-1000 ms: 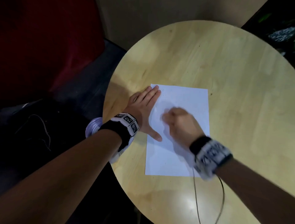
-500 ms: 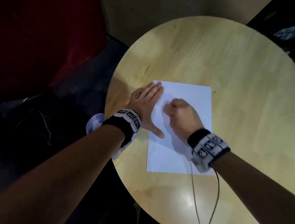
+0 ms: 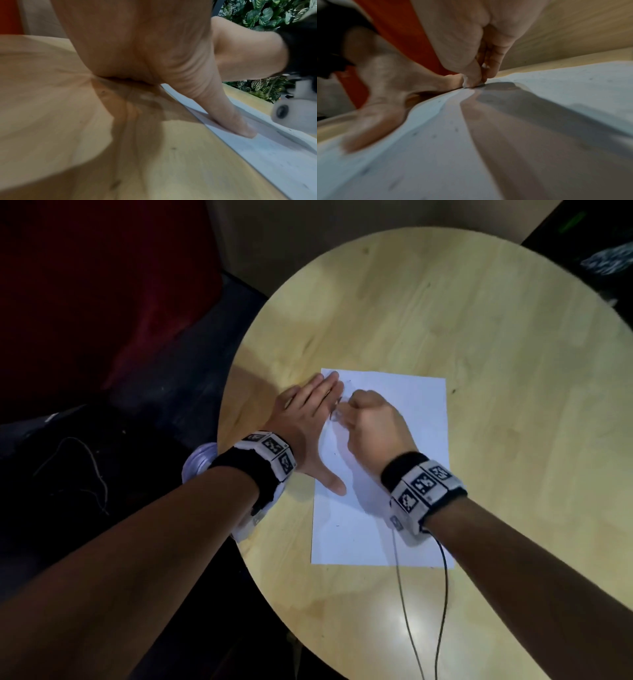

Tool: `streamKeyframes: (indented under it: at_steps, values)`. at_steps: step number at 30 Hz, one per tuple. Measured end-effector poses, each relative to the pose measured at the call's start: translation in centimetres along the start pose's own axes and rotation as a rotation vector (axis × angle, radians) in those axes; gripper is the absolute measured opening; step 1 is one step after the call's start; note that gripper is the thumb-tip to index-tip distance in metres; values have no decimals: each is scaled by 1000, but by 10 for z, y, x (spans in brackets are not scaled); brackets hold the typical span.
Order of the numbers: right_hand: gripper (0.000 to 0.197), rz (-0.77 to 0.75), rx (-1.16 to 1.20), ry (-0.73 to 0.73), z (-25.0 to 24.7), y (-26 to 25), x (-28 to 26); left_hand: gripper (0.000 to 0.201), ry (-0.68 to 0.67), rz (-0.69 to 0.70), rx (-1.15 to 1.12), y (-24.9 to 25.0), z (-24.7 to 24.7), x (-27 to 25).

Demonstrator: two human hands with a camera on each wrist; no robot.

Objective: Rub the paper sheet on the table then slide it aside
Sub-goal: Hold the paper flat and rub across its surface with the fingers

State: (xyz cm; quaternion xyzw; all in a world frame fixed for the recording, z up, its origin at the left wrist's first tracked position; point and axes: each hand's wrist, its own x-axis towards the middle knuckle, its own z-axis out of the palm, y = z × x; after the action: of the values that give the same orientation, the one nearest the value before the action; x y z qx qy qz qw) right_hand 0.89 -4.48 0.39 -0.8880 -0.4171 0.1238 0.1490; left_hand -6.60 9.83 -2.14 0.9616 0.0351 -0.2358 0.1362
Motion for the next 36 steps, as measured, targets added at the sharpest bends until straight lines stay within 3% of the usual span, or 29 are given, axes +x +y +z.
streamKeyframes:
  at_steps: [2,6,8,13,15,19,22,25,31,33,36]
  values:
    - [22,9,-17,24,6,-3,-4,169,-1,-4,13,1,-1,0]
    - [11,-59,-100,-91,0,-2,-88,169,24,-9,-24,-1,2,-2]
    - [14,-78,-25,-133,-4,-2,-108,169,32,-6,-30,-2,2,-3]
    - [19,61,6,-6,1,9,-23,170,19,3,-17,0,3,1]
    - [20,89,-8,33,3,8,-17,171,12,13,-40,0,3,2]
    - [11,81,-5,-81,7,-4,-100,172,43,1,-9,-1,5,-1]
    - [13,41,71,-70,4,-10,-153,172,55,-6,5,-1,3,-2]
    - [27,9,105,-73,4,0,-136,172,55,-12,4,1,3,-2]
    - [19,61,5,46,2,24,-30,170,32,-12,-18,3,-1,-4]
    - [19,64,-3,61,2,24,-36,170,34,-13,-23,4,-2,-4]
    - [21,10,30,3,3,14,-86,170,38,-18,-25,5,-1,-6]
